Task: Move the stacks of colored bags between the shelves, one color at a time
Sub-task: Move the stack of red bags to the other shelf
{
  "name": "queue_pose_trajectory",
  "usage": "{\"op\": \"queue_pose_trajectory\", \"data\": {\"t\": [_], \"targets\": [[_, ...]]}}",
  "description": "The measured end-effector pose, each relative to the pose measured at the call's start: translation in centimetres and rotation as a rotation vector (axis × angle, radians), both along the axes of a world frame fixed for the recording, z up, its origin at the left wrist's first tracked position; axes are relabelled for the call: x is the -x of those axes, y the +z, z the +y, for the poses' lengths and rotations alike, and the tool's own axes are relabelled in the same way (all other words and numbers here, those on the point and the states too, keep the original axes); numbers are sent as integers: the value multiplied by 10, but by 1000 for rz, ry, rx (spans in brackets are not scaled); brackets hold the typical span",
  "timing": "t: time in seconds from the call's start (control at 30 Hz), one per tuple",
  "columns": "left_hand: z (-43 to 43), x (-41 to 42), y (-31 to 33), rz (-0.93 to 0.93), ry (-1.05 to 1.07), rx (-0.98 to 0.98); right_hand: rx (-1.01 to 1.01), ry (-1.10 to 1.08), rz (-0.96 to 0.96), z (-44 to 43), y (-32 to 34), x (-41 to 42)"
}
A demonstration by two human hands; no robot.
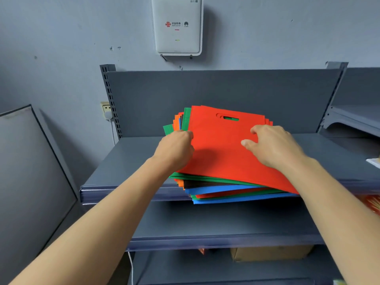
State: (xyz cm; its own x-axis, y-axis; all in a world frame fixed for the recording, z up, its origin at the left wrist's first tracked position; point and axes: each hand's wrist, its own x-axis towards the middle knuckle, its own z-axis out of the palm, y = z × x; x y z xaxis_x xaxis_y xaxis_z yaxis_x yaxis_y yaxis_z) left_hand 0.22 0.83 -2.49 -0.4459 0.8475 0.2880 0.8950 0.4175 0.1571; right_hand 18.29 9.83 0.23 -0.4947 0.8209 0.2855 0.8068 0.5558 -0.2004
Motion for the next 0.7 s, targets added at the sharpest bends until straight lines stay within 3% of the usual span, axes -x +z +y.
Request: {"op": "queue_pose_trajectory", "data": {"t": [0.27, 0.7], "targets": [[34, 6, -5, -172, 106, 152, 173, 15, -134, 42, -14, -4], [57, 3, 1, -494, 203, 79, 339, 68, -106, 74, -25, -5]]}}
